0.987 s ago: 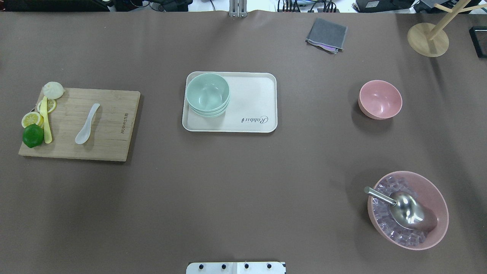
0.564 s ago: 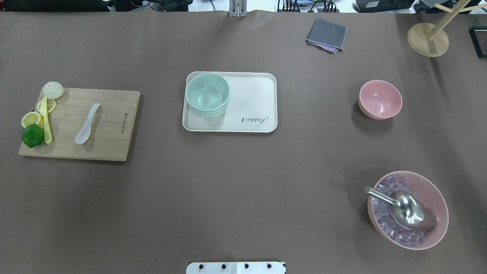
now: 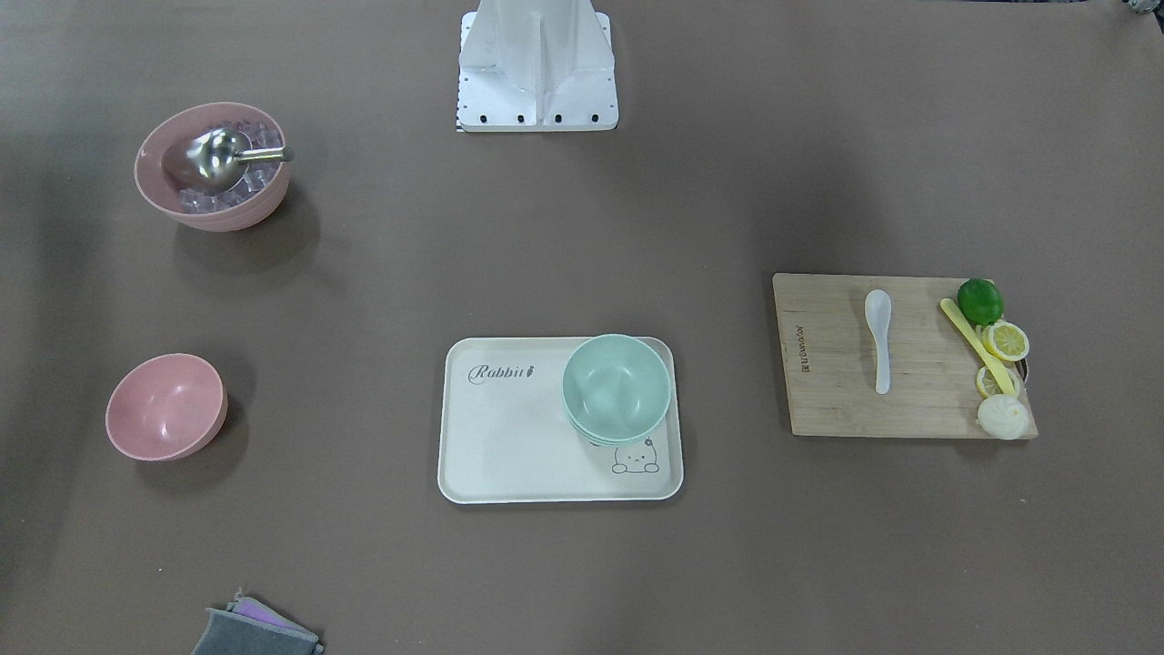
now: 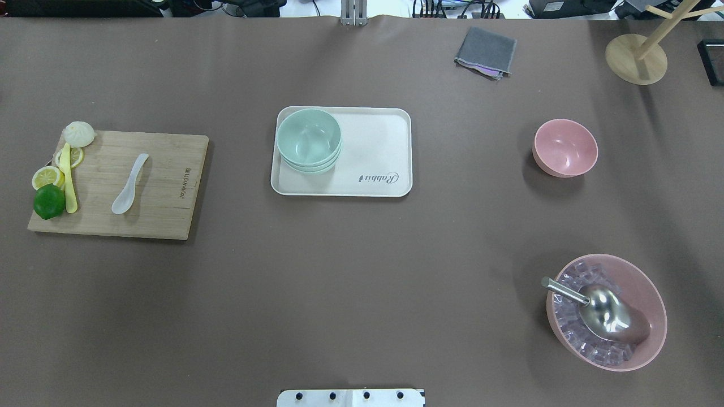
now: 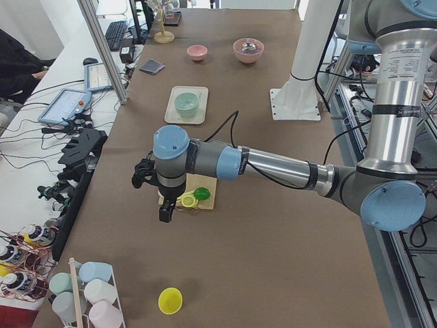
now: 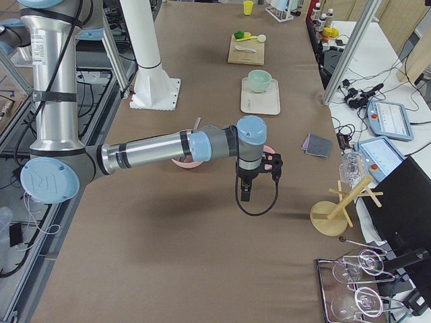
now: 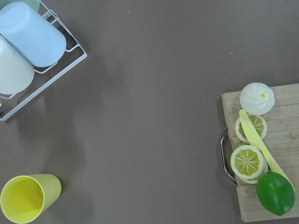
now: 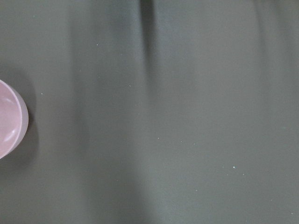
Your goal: Stack pink bowl on green and place spoon
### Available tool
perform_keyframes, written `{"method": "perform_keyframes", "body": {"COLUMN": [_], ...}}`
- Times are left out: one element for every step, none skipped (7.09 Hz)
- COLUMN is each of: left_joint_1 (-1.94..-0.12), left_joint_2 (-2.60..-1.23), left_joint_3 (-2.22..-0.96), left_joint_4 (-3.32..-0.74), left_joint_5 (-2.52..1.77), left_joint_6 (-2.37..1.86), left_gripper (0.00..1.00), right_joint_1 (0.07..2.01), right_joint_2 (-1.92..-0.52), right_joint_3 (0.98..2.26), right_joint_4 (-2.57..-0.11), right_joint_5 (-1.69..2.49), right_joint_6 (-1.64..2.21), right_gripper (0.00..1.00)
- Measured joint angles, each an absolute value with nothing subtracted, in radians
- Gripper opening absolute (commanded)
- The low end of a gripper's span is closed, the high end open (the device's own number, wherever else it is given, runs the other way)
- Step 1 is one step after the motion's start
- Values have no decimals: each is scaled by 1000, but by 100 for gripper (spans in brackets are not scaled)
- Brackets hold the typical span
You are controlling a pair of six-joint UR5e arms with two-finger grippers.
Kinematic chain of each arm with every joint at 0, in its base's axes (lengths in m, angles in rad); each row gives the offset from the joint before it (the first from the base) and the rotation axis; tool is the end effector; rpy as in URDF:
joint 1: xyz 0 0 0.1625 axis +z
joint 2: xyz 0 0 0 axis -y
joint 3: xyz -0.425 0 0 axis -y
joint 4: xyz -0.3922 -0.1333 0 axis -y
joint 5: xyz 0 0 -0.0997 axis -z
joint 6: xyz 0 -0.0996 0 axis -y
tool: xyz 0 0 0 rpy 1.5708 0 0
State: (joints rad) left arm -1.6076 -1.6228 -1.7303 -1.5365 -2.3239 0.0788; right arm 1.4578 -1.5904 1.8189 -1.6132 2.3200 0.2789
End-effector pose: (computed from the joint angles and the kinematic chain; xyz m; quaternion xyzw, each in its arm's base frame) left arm -0.0841 -0.5138 0.5585 0.1033 0.3609 0.0520 0.9254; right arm 0.0103 -0.4894 0.5518 0.0139 -0.3742 0.0429 0.9263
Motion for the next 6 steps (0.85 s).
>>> {"method": "perform_keyframes", "body": {"left_joint_1": [-1608,-1608,-1608,-1608,-1608,-1608], "left_joint_2": [-1625,-1631,-1639,-1645,-1647,-1648], "left_joint_3": [-1725,-1707,-1683,-1667,-1659,-1656], "left_joint_4": [-1537,-1540,-1544,-1550,-1557,-1560], "left_joint_5": [-2324,-2323,-2323,-2321,-2321,-2322], "left_joint_6": [78,76,73,71,68,65], "left_gripper": [98,98,97,97,97,97], "right_joint_1": [1457,1455,1442,1411,1369,1321], "right_joint_2": [-1582,-1568,-1525,-1452,-1383,-1349], "right_joint_3": [1813,1809,1789,1745,1688,1625], "right_joint_4": [-1613,-1613,-1613,-1611,-1579,-1472], "right_joint_5": [2317,2322,2334,2344,2350,2352], "right_joint_6": [293,304,320,367,440,525], "right_gripper": [100,100,100,100,100,100]}}
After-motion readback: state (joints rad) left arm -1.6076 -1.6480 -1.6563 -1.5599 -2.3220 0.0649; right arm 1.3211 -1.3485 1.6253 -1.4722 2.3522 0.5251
